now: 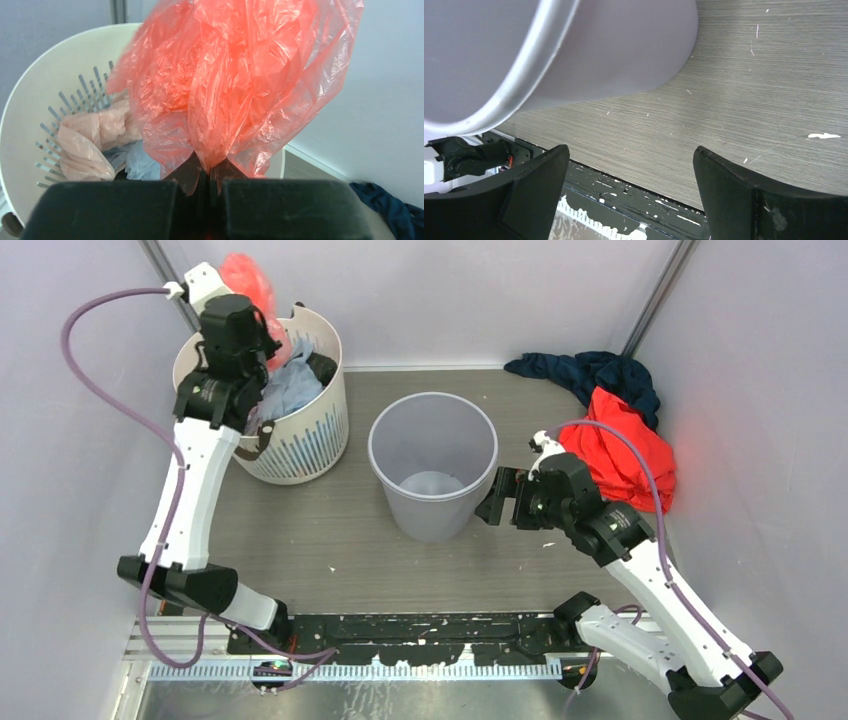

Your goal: Put the trash bags into the trash bin

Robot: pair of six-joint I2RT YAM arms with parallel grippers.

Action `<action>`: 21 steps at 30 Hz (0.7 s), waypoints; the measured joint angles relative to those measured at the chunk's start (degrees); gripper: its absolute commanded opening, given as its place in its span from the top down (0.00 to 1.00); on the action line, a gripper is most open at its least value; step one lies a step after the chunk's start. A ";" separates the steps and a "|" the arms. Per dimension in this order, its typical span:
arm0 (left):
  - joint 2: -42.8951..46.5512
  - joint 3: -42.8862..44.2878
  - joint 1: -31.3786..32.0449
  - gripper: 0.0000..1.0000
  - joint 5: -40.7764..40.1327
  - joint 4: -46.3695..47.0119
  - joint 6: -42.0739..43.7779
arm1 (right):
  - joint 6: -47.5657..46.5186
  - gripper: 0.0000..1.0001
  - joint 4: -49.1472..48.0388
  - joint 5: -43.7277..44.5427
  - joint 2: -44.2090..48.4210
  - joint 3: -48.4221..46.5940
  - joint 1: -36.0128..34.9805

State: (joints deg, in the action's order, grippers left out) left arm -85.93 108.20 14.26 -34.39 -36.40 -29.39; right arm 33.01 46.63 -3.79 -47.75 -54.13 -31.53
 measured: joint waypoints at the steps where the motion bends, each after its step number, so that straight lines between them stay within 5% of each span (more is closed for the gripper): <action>1: 0.57 1.14 0.00 1.00 0.66 -0.20 0.57 | -0.11 0.01 0.28 -0.11 0.13 -0.52 0.00; 6: 6.38 3.91 -0.02 0.99 10.95 -3.13 1.60 | -1.11 0.02 3.87 -0.68 1.77 -4.74 0.00; 12: 17.49 6.21 -0.04 0.94 37.16 -5.99 -2.73 | -2.62 0.09 9.27 -3.76 4.55 -16.79 0.00; 17: 35.06 -15.06 -0.02 0.82 64.43 13.31 -18.86 | 0.04 0.14 8.85 -11.02 6.45 -26.01 0.00; 21: 43.82 -30.01 0.00 0.86 78.34 31.06 -33.31 | 6.88 0.21 4.61 -17.22 10.86 -26.08 0.00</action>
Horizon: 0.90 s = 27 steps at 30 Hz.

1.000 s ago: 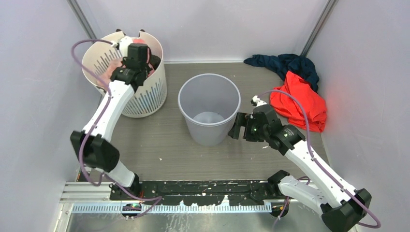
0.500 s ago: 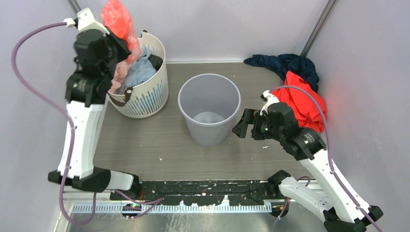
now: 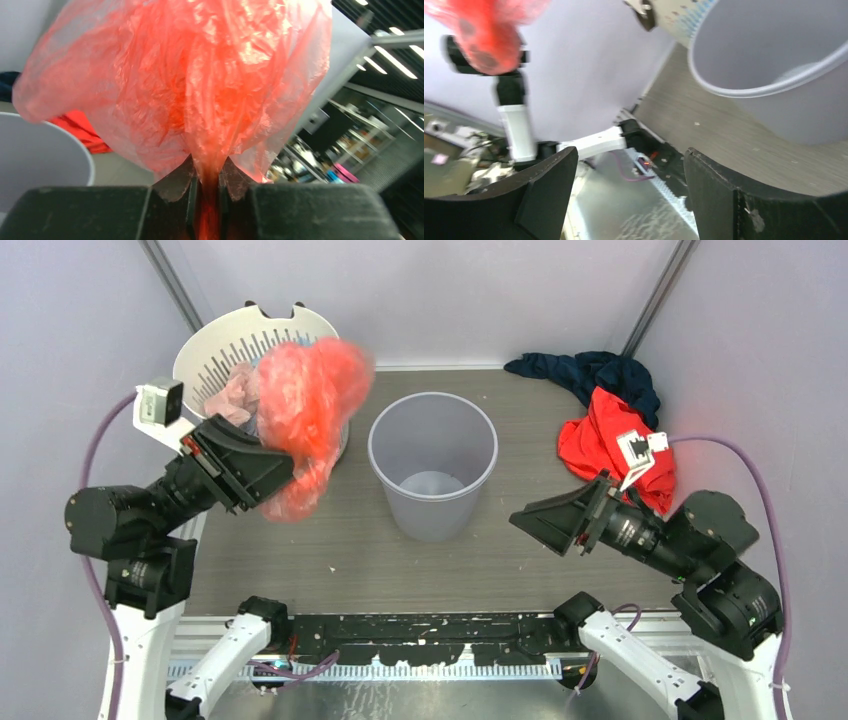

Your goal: Put the trash bags into the trash bin

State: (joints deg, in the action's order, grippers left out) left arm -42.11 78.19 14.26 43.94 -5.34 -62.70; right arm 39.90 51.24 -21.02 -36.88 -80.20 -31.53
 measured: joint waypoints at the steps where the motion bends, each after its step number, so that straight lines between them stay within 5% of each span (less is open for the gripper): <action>1: 0.76 -2.05 0.02 0.86 2.23 3.30 -2.93 | 2.56 0.25 -2.60 -1.79 1.38 1.05 0.00; 8: 4.66 -12.04 5.03 0.85 9.44 22.03 -18.12 | 14.58 0.38 -12.68 -7.72 2.05 5.73 0.00; 12: 5.01 -14.21 6.40 0.87 10.32 27.76 -21.38 | 16.65 0.47 -11.58 -9.03 -7.78 -3.85 0.00; 18: -0.59 -12.04 6.69 0.89 11.39 20.37 -17.38 | 16.76 0.60 -9.03 -8.79 -20.02 -20.11 0.00; 27: -6.54 -9.25 7.13 0.94 9.77 14.08 -14.27 | 13.46 0.55 -3.61 -8.83 -23.26 -22.45 0.00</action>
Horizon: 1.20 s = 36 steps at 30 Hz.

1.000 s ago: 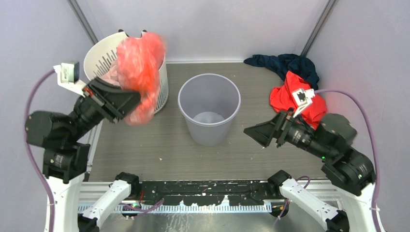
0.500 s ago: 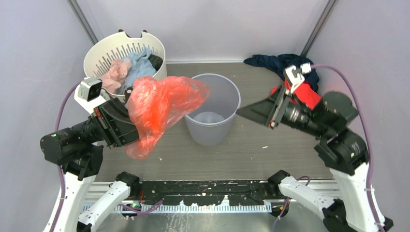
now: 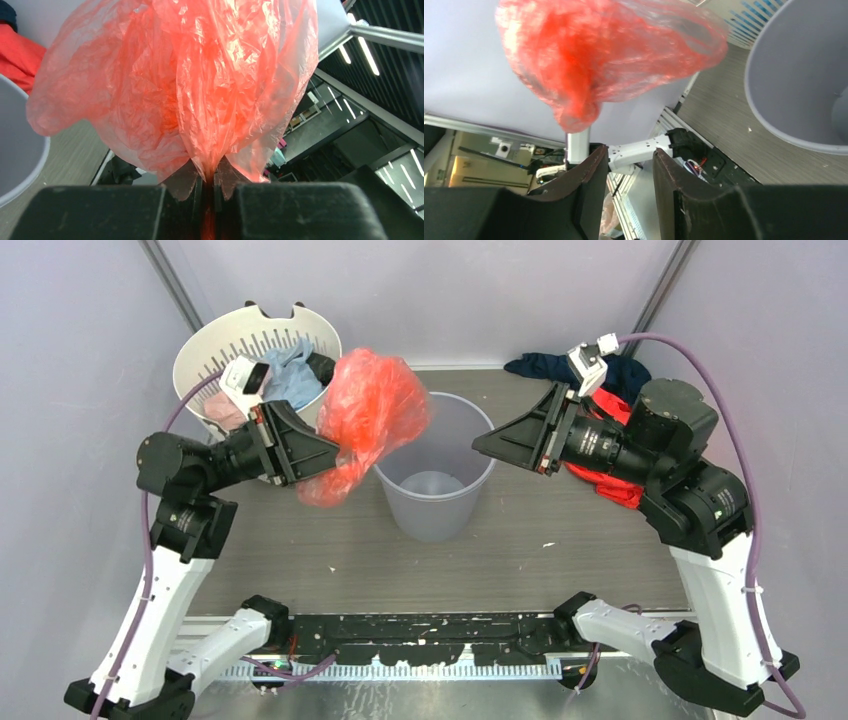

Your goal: Put the trash bags into the trash bin

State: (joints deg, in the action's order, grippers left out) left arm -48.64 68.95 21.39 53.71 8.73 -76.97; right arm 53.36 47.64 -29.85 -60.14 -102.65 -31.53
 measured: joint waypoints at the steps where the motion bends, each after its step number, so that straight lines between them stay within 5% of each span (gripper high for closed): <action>1: -0.39 0.92 0.04 0.96 -0.33 -1.09 1.29 | -0.87 0.55 0.61 0.04 -0.22 -0.02 0.00; 7: -3.08 12.70 0.26 1.00 -12.28 -27.96 20.55 | -6.64 0.54 4.11 1.97 0.68 4.15 0.00; 11: -2.03 10.29 0.26 1.00 -24.39 -38.71 28.15 | -9.25 0.54 5.22 2.84 1.88 8.50 0.00; 26: -10.97 -3.87 0.22 1.00 -46.62 -36.44 34.82 | -11.50 0.53 2.91 2.38 2.12 16.57 0.00; 36: -7.87 -0.44 0.22 0.99 -42.97 -33.90 35.10 | -10.40 0.53 -0.96 1.16 3.21 21.55 0.00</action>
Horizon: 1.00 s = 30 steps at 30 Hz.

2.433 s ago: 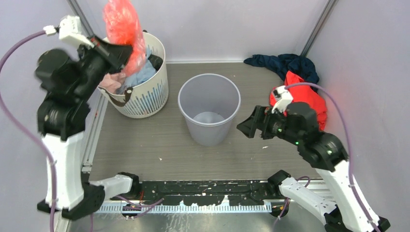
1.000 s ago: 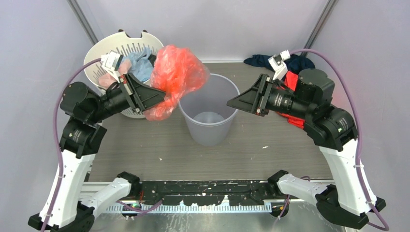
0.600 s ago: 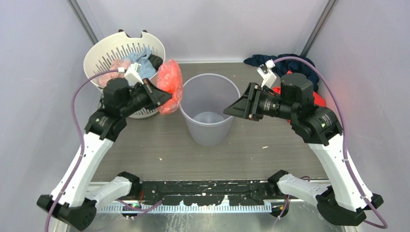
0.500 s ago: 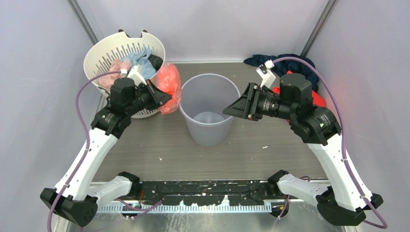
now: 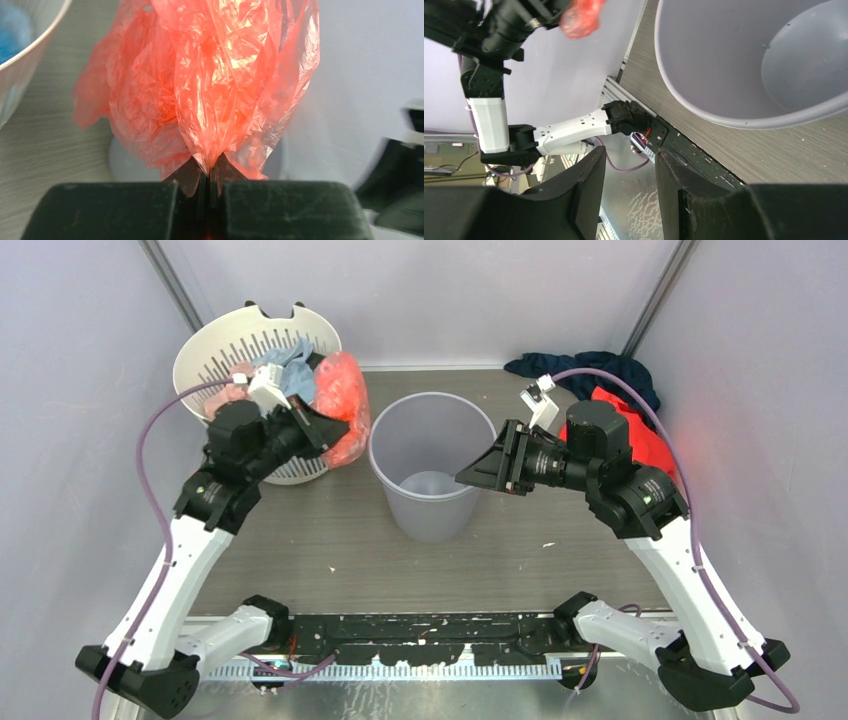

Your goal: Put the trash bags into the trash bin

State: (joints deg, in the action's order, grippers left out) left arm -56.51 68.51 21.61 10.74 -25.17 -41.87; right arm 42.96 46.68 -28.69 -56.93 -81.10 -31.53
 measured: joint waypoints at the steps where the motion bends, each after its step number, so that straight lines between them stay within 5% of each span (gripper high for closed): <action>1: 0.55 1.40 0.02 0.99 1.01 0.04 -0.15 | 0.46 0.53 -0.76 -0.26 -0.04 0.17 0.00; 6: 2.73 7.19 -0.04 0.93 12.59 5.51 -7.82 | 5.18 0.53 -8.94 -2.75 -0.90 0.39 0.00; 13: 4.07 -2.99 0.50 0.88 28.79 33.66 -33.35 | 13.25 0.42 -21.31 -4.68 -6.14 -0.13 -0.02; 26: 2.40 -7.80 1.64 0.87 37.09 49.59 -47.78 | 22.23 0.19 -37.00 -3.52 -12.63 -3.89 -2.14; 28: 2.43 -8.04 2.05 0.87 37.51 50.21 -47.93 | 22.45 0.21 -38.12 -3.30 -13.60 -4.55 -3.02; 30: 2.43 -8.39 2.47 0.87 37.81 50.34 -47.98 | 22.51 0.37 -38.66 -2.91 -14.86 -5.64 -4.02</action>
State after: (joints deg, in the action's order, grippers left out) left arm -54.08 60.12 24.08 48.56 25.17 -89.84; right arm 65.47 8.01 -31.59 -71.79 -86.74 -35.55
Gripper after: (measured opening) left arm 0.130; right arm 0.797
